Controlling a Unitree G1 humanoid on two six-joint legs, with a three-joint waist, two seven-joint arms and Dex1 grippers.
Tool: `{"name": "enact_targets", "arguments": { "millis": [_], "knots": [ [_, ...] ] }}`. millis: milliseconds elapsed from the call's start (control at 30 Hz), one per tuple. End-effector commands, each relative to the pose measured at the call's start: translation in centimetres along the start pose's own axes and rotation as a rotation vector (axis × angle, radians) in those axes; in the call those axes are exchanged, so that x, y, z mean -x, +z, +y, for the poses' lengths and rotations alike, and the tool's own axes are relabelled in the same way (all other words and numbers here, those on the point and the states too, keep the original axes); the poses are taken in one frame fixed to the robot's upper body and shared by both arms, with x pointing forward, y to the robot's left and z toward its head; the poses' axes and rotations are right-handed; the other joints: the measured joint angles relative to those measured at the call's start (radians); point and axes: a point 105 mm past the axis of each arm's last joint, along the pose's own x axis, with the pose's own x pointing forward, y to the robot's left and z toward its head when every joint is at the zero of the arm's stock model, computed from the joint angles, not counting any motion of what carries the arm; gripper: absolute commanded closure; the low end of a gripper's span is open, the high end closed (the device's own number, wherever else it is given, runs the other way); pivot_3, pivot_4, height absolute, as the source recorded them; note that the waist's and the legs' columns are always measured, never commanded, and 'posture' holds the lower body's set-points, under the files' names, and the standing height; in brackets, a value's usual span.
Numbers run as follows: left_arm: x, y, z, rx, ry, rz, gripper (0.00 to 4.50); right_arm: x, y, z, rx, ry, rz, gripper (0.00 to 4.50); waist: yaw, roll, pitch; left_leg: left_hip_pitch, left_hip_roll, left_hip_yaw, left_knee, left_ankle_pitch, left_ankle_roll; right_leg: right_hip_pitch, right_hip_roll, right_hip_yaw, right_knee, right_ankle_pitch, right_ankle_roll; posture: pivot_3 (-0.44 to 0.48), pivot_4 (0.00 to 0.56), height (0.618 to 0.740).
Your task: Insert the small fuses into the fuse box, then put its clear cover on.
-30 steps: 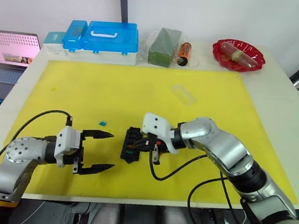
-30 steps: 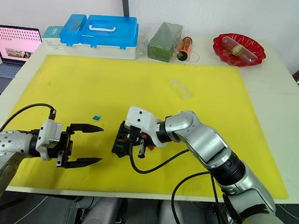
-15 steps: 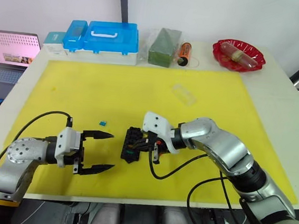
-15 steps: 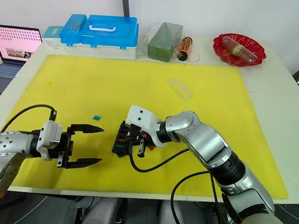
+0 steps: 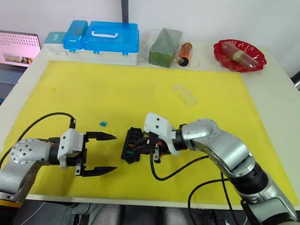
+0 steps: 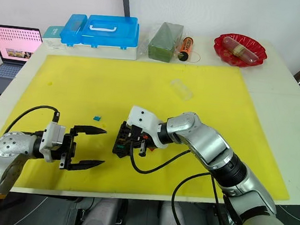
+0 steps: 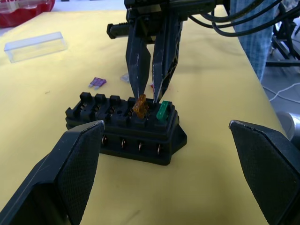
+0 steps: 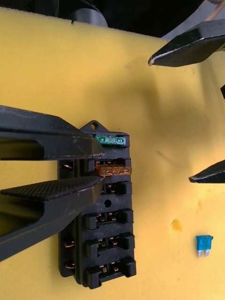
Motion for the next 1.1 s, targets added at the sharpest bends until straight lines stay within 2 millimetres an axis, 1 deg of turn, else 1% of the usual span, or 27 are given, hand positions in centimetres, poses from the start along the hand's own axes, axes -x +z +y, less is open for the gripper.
{"name": "enact_targets", "arguments": {
  "millis": [33,200,400,467,567,600,767,1100],
  "knots": [
    [-0.2,0.7,0.2,-0.036,-0.001,-0.015,0.00,0.5,1.3,0.0,0.038,-0.002,-0.057,3.81,0.000,0.000,0.000,0.000,0.000,0.000,0.000,0.000,0.000,0.000,0.000,0.000,0.000,0.000,0.000,0.000,0.150,0.740],
    [-0.4,0.9,0.3,-0.039,-0.003,-0.021,0.00,0.9,2.3,-0.1,0.054,0.002,-0.110,3.81,-0.001,0.000,0.000,0.000,0.000,0.000,0.000,0.000,0.000,0.000,0.000,0.000,0.000,0.000,0.000,0.000,0.150,0.740],
    [-0.6,1.1,0.3,-0.041,-0.008,-0.027,0.00,0.9,2.6,0.0,0.058,0.010,-0.126,3.81,-0.001,0.000,0.000,0.000,0.000,0.000,0.000,0.000,0.000,0.000,0.000,0.000,0.000,0.000,0.000,0.000,0.150,0.740],
    [-0.6,1.1,0.3,-0.040,-0.008,-0.027,0.00,0.6,2.5,-0.1,0.051,0.005,-0.127,3.81,-0.001,0.000,0.000,0.000,0.000,0.000,0.000,0.000,0.000,0.000,0.000,0.000,0.000,0.000,0.000,0.000,0.150,0.740],
    [-0.6,1.1,0.3,-0.039,-0.009,-0.027,0.00,0.2,2.1,-0.3,0.037,0.000,-0.126,4.43,-0.001,0.000,0.000,0.000,0.000,0.000,0.000,0.000,0.000,0.000,0.000,0.000,0.000,0.000,0.000,0.000,0.150,0.740],
    [-0.6,1.1,0.3,-0.039,-0.009,-0.026,0.00,0.1,2.1,-0.4,0.033,0.000,-0.125,4.47,-0.001,0.000,0.000,0.000,0.000,0.000,0.000,0.000,0.000,0.000,0.000,0.000,0.000,0.000,0.000,0.000,0.150,0.740],
    [-0.5,1.0,0.4,-0.039,-0.008,-0.022,0.00,-0.1,1.8,-0.5,0.028,0.000,-0.121,4.47,-0.001,0.000,0.000,0.000,0.000,0.000,0.000,0.000,0.000,0.000,0.000,0.000,0.000,0.000,0.000,0.000,0.150,0.740],
    [-0.4,0.9,0.4,-0.037,-0.004,-0.022,0.00,-0.3,1.1,-0.1,0.018,0.020,-0.095,4.47,-0.001,0.000,0.000,0.000,0.000,0.000,0.000,0.000,0.000,0.000,0.000,0.000,0.000,0.000,0.000,0.000,0.150,0.740]
  ]
}}
